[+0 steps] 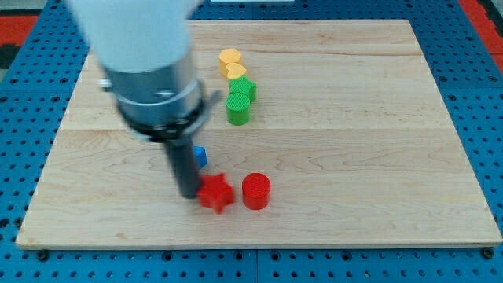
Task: Put the red star into the red circle
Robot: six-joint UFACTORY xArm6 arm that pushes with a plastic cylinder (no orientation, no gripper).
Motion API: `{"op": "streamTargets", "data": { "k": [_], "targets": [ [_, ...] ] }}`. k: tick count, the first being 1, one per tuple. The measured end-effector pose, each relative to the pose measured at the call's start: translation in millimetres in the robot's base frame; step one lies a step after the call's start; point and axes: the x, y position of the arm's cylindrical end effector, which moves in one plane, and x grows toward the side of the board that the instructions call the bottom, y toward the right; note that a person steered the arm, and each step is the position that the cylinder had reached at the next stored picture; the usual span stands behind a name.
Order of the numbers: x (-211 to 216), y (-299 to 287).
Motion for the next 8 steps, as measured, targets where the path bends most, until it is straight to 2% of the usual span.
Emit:
{"op": "streamTargets", "data": {
  "k": [1, 2, 5, 8],
  "targets": [
    [1, 4],
    [-10, -35],
    [-37, -4],
    [-38, 4]
  ]
}}
